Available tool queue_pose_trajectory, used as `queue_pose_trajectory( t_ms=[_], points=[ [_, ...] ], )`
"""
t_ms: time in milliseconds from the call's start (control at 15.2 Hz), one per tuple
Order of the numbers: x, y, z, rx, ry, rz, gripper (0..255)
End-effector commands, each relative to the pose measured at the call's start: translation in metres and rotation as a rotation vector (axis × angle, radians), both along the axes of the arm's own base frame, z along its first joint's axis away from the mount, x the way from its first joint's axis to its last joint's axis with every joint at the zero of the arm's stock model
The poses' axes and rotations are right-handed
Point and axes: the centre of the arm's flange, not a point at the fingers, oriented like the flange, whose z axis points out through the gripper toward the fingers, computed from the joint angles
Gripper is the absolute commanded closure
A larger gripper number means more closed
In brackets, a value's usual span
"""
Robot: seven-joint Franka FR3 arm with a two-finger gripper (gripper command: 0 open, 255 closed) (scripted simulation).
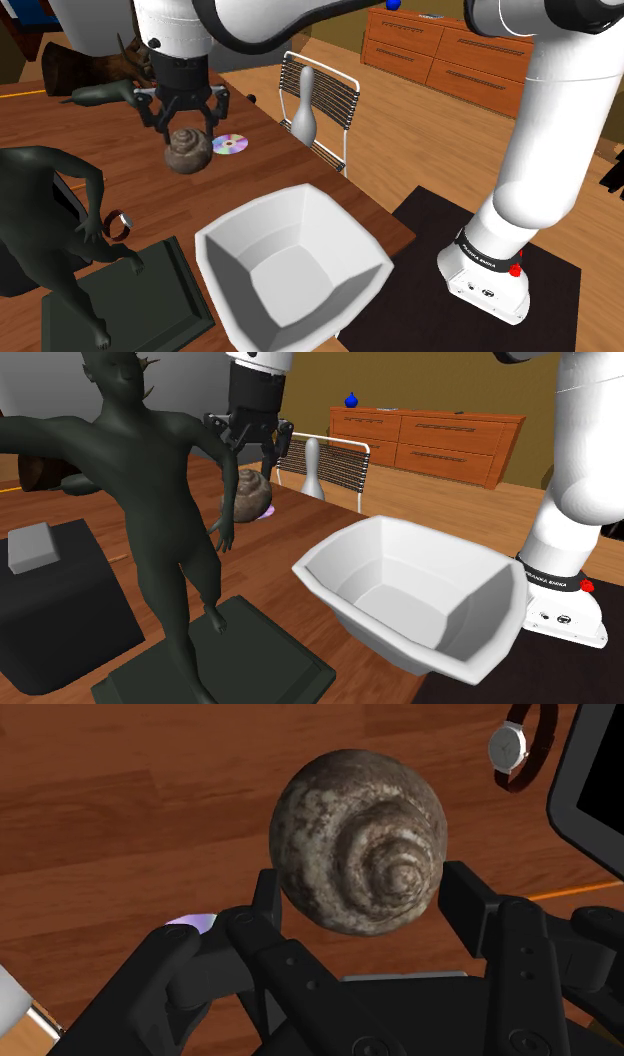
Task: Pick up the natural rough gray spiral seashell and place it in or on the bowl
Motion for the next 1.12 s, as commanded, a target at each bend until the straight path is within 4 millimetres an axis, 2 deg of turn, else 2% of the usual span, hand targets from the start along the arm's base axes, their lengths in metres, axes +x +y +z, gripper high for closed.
queue_pose_trajectory(
  t_ms=[0,462,1056],
  points=[
    [-0.001,-0.001,0.011,0.000,0.000,0.000,255],
    [-0.001,-0.001,0.048,0.000,0.000,0.000,255],
    [-0.120,-0.006,0.058,0.000,0.000,0.000,255]
  ],
)
